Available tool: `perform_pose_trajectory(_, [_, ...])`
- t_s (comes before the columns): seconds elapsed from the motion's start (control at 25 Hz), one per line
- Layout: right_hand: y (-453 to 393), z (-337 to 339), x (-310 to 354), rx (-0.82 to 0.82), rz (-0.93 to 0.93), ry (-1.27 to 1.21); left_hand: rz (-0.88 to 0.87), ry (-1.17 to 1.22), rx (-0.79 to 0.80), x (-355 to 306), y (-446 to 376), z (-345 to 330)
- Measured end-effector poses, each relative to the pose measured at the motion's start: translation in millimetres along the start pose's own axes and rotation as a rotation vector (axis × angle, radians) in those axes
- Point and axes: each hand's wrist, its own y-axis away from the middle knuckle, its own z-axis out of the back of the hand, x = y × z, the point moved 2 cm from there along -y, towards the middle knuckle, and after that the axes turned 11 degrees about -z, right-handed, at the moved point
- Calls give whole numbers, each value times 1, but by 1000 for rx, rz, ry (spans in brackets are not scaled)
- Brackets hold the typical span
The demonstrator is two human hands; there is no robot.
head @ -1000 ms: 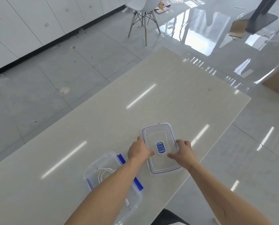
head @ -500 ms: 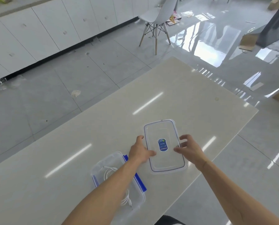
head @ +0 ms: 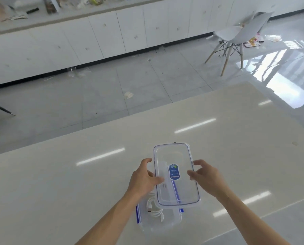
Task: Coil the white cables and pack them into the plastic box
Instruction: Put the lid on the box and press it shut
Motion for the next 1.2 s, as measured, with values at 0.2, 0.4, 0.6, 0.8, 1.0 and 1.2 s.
perform_pose_trajectory(0.2, [11, -36, 10, 45, 35, 136, 54, -17, -40, 38, 34, 16])
perform_pose_trajectory(0.4, [17, -56, 6, 74, 57, 224, 52, -84, -64, 54, 51, 16])
perform_pose_trajectory(0.6, [17, -55, 5, 57, 62, 257, 49, -83, -88, 55, 53, 14])
perform_pose_trajectory(0.8, [18, -57, 11, 50, 68, 254, 51, -96, -133, 55, 57, 15])
perform_pose_trajectory(1.0, [19, -64, 15, 54, 80, 275, 73, -82, -126, 61, 57, 18])
perform_pose_trajectory(1.2, [19, -67, 13, 54, 78, 252, 114, 11, -106, 70, 56, 18])
